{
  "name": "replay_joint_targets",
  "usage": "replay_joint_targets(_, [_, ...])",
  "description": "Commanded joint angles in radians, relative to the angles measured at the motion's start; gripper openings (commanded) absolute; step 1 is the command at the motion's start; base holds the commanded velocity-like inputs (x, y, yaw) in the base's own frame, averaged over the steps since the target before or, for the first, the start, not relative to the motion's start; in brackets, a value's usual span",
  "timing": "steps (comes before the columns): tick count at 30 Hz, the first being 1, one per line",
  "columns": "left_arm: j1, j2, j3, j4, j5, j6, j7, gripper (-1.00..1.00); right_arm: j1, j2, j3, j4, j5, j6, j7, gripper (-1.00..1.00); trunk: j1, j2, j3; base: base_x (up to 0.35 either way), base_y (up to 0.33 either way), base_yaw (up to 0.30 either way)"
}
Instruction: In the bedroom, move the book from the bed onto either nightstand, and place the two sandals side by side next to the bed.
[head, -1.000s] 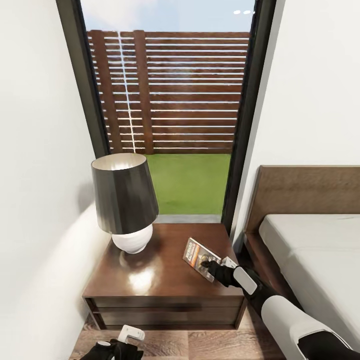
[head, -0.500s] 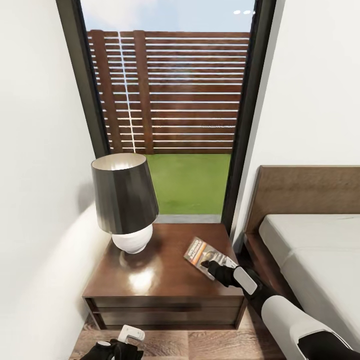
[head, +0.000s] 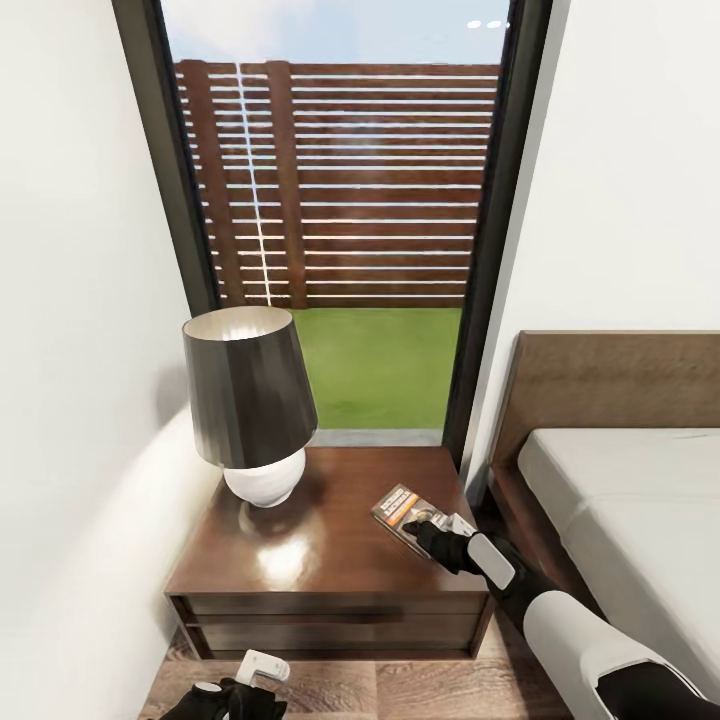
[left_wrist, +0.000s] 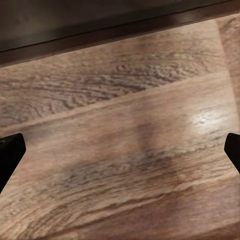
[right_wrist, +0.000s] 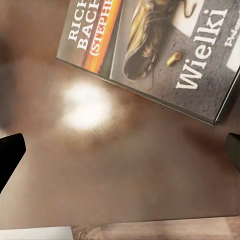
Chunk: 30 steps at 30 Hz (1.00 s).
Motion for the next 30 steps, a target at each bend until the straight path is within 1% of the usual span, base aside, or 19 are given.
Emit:
replay_joint_targets(1, [0.000,0.000,0.001,-0.002,-0.007,0.005,-0.003,1.00,-0.001,0.000,0.002,0.000,0.003,0.002,0.003,1.00,0.000,0.000,-0.001,0.000,0.000,0.000])
replay_joint_targets(4, [0.000,0.000,0.001,-0.002,-0.007,0.004,-0.004,1.00,-0.001,0.000,0.001,0.000,0.003,0.002,0.003,1.00,0.000,0.000,-0.001,0.000,0.000,0.000])
replay_joint_targets(30, [0.000,0.000,0.001,-0.002,-0.007,-0.002,-0.004,1.00,0.000,0.000,0.001,0.000,0.003,0.001,0.004,1.00,-0.100,0.182,0.081,0.000,0.000,0.000])
